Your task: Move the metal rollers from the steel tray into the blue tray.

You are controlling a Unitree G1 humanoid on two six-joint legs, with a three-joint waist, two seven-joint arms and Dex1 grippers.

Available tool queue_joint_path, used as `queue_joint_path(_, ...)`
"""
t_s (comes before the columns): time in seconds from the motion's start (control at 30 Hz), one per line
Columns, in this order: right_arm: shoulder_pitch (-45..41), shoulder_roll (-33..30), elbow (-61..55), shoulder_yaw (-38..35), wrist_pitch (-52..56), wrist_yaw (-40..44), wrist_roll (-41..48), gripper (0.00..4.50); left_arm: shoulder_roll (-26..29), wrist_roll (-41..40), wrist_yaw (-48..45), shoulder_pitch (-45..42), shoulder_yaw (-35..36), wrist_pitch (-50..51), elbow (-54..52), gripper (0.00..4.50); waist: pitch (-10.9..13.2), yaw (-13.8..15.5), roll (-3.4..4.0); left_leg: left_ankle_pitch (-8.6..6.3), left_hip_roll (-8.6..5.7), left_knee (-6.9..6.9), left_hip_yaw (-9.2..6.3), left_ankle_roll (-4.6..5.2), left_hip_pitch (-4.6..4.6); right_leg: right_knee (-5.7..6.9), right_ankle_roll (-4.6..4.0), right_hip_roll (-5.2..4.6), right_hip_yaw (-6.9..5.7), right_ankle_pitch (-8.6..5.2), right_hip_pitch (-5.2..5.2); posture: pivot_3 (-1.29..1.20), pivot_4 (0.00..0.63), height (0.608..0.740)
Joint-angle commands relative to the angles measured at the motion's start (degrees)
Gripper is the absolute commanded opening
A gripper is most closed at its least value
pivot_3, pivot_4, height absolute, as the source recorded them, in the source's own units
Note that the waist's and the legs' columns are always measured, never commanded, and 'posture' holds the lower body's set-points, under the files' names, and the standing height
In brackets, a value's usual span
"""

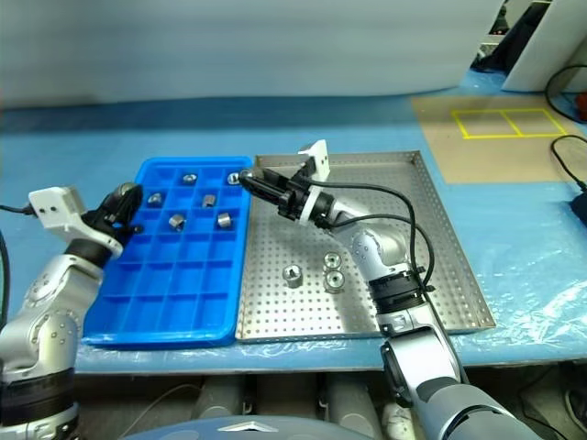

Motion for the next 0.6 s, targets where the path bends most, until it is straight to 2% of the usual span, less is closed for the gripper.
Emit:
queue_joint_path(0.03, -0.14, 0.53, -0.08, 1.75, -2.54, 3.08, -3.24, 1.31, 1.34, 2.8, 0.68, 2.1, -0.82, 2.17, -4.33, 1.25, 0.01, 0.42, 0.01, 0.0, -0.02, 0.0, 0.0, 0.0, 0.01, 0.0, -0.01, -0.02, 0.01, 0.01, 0.0, 0.11, 0.15, 0.74)
queue_joint_path(0.4, 3.89, 1.46, -2.3, 0.88, -2.9, 2.07, -6.9, 1.31, 1.81, 12.05, 4.39, 2.84, -6.26, 10.95, -2.57, 1.25, -0.01, 0.63, -0.02, 0.1, 0.0, 0.0, 0.01, 0.11, 0.04, 0.05, -0.06, 0.0, 0.01, 0.04, -0.01, 0.06, 0.15, 0.74)
queue_joint_path(0.6, 3.63, 2.25, -2.25, 1.36, -3.38, 1.83, -8.67, 1.31, 1.67, 14.16, 4.63, 1.44, -4.61, 12.51, -1.76, 3.27, -0.01, 0.45, -0.01, 0.17, 0.05, 0.0, 0.01, 0.02, 0.07, 0.13, -0.1, 0.02, 0.01, 0.06, 0.0, 0.06, 0.15, 0.74)
